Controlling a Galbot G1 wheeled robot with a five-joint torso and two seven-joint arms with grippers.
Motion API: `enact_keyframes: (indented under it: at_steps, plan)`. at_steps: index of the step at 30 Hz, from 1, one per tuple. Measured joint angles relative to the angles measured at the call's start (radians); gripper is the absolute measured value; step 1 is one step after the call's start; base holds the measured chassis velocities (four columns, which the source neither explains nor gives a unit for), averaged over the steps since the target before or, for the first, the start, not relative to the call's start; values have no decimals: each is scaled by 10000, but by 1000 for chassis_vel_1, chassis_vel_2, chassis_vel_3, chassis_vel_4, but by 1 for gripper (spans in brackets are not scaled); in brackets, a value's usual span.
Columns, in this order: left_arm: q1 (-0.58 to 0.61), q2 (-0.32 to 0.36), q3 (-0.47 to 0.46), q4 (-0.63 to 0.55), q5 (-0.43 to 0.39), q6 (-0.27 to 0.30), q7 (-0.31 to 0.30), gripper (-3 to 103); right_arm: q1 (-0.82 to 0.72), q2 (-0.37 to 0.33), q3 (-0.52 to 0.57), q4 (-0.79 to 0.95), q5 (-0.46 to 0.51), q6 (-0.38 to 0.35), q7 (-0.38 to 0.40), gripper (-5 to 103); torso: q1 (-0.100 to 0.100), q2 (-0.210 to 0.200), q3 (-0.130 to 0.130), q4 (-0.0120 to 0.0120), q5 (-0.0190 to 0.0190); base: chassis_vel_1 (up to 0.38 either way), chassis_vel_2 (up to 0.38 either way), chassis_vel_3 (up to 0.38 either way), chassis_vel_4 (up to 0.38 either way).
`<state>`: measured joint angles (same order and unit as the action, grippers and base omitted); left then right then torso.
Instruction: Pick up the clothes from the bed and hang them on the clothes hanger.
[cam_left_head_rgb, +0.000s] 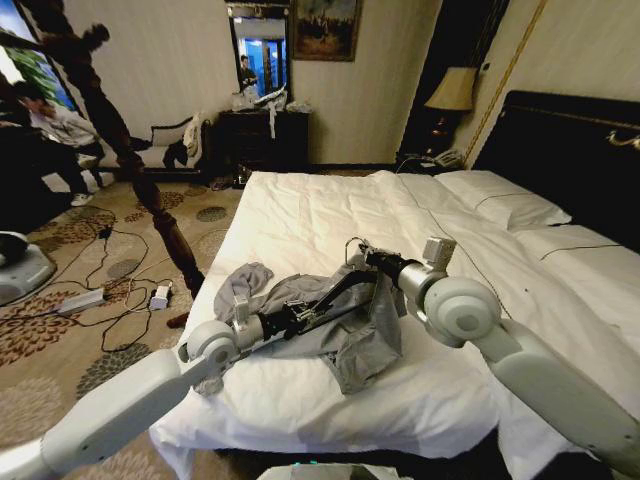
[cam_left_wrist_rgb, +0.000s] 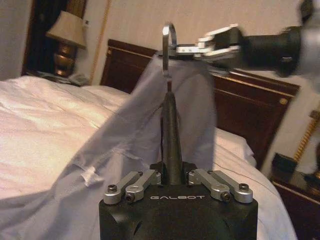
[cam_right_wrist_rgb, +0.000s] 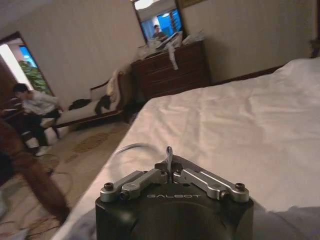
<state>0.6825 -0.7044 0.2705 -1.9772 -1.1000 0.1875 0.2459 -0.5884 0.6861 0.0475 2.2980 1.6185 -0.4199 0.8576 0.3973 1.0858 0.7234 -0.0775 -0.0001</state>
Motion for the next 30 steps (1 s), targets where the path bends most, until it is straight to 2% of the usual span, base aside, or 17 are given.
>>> enact_keyframes:
  at_steps: [7,18,21,22,23,24,27,29,30]
  plan:
    - [-526,-676,280,306,-194,6,-280,18,-153,193,-210,163,231,55,201,0,1,0,0,-7,3,0,0,0,0]
    - [-118,-804,16,160,-188,16,-308,18,-212,370,-412,151,101,162,183,-1,-1,0,0,-2,2,0,0,0,0]
    - [286,-861,-411,91,-77,10,-297,18,-390,192,-439,337,30,93,-4,16,-1,0,0,0,-2,0,0,0,0]
    - [360,-886,-553,67,-47,-61,-242,18,-482,118,-467,437,63,-11,-84,16,-2,-1,1,-8,4,0,0,0,0]
    - [389,-886,-639,69,-31,-83,-226,17,-513,75,-456,528,45,-24,-101,21,0,0,-1,-5,1,0,0,0,0]
    - [389,-886,-639,69,-31,-83,-226,17,-513,75,-456,528,45,-24,-101,21,0,0,-1,-5,1,0,0,0,0]
    - [395,-911,-739,144,-15,-110,-205,17,-649,-29,-458,839,35,-115,-124,37,-1,0,-1,-1,1,0,0,0,0]
    - [386,-917,-744,156,-14,-112,-205,17,-658,-39,-455,869,33,-126,-124,37,-1,0,-1,-1,3,0,0,0,0]
    - [332,-958,-759,225,-12,-127,-205,17,-705,-94,-430,1009,6,-174,-131,43,0,0,-1,-3,0,0,0,0,0]
